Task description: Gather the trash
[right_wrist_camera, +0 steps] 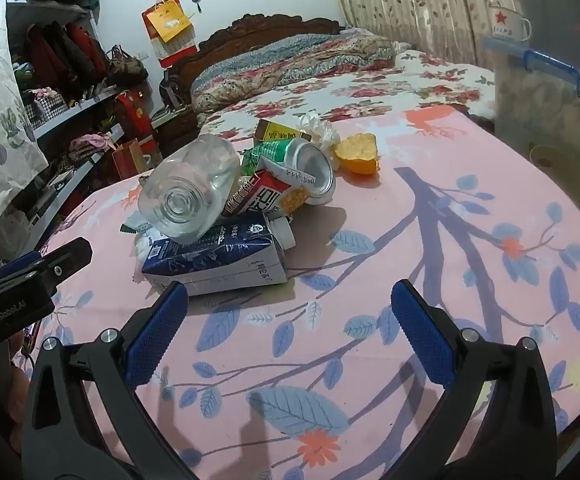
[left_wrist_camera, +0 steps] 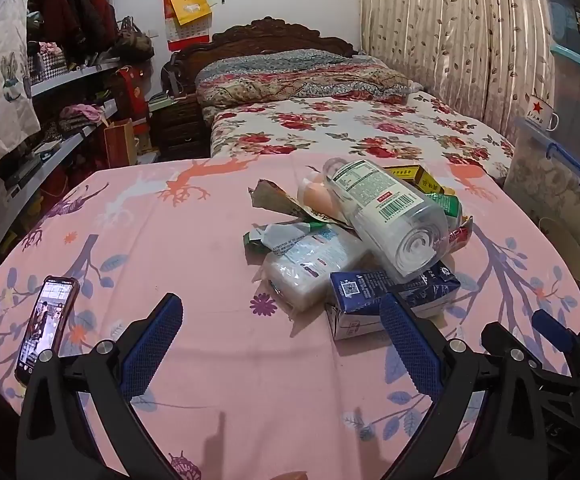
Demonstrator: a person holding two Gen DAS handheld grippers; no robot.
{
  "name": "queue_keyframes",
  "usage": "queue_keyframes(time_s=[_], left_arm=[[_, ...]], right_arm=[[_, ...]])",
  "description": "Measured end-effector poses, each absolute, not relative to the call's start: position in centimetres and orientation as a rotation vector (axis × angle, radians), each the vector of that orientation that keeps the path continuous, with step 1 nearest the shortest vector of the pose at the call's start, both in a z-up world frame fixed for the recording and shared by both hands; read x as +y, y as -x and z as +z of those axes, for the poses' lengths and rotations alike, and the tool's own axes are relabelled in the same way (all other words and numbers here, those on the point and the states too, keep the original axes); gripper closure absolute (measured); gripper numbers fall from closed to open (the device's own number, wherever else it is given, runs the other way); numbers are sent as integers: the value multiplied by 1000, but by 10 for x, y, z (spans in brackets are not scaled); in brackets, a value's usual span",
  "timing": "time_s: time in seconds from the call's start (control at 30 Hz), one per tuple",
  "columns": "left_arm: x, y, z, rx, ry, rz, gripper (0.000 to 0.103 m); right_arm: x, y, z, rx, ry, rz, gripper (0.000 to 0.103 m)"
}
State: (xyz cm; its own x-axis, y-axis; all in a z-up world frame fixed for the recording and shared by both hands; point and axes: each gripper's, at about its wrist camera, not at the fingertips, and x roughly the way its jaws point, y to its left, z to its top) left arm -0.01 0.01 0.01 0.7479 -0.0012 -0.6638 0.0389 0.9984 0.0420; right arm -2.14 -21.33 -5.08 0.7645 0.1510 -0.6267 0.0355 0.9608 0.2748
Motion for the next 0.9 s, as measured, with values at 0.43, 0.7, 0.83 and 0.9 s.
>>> queue_keyframes(time_s=[0.43, 0.7, 0.83, 0.9], left_arm=[[0, 25, -9, 686, 4, -69, 9], [17, 53, 7, 582, 106, -103, 9], [9, 56, 9, 577, 87, -166, 9], [8, 57, 11, 564, 75, -160, 9]], right_arm=[[-213, 29, -67, 712, -288, 51, 3], [-222, 33, -52, 686, -315, 35, 3], [-225, 37, -51, 675, -338, 36, 3], [-225, 36, -52, 678, -347, 46, 3]])
